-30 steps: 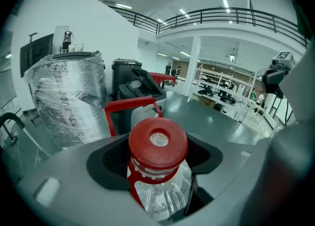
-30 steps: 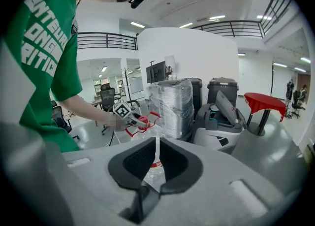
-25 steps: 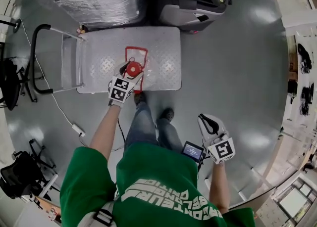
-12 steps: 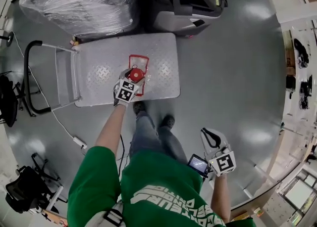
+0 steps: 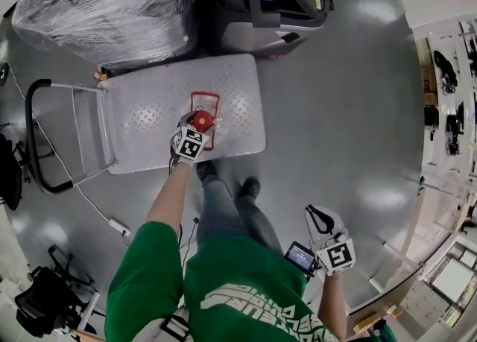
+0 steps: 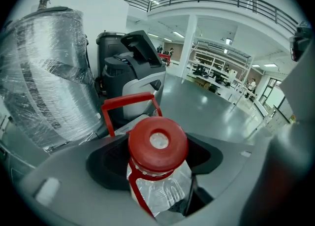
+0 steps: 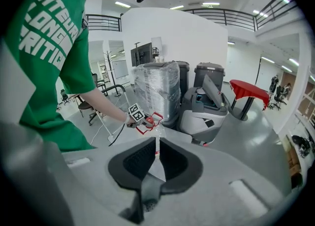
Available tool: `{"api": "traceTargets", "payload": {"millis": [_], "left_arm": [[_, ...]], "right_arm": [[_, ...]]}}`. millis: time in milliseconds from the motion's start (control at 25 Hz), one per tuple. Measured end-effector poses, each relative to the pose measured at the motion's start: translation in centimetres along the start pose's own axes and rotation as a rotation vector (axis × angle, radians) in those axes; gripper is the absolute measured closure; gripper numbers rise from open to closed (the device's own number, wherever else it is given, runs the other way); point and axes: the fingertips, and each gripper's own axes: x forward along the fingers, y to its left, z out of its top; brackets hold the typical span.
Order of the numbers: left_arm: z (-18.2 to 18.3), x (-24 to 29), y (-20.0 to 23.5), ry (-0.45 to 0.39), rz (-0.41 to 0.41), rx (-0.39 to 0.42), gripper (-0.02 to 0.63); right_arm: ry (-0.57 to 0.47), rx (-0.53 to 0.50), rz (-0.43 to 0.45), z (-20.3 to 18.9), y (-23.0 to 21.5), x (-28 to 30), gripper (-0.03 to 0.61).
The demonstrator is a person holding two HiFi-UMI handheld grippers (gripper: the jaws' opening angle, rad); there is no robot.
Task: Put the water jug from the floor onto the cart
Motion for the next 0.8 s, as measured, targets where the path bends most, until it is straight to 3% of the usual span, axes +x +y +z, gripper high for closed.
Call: {"api": "traceTargets", "payload": {"millis": [280, 480, 800], "left_arm": [[0.5, 0.9, 0.5, -0.017, -0.005, 0.008, 0.272], [-0.8, 1.1, 0.4, 0.021, -0.021, 0.047, 0.276], [0.2, -1.8, 1.1, 0.026, 0.013, -0.003, 0.224]], "right_arm": [[0.022, 0.009, -0.010, 0.1, 1.4, 0.9, 0.561], [0.017, 0.019, -0.018, 0.5, 2.0, 1.4, 0.561], [-0.039, 0.042, -0.071, 0.6, 1.2, -0.2, 0.561]]}}
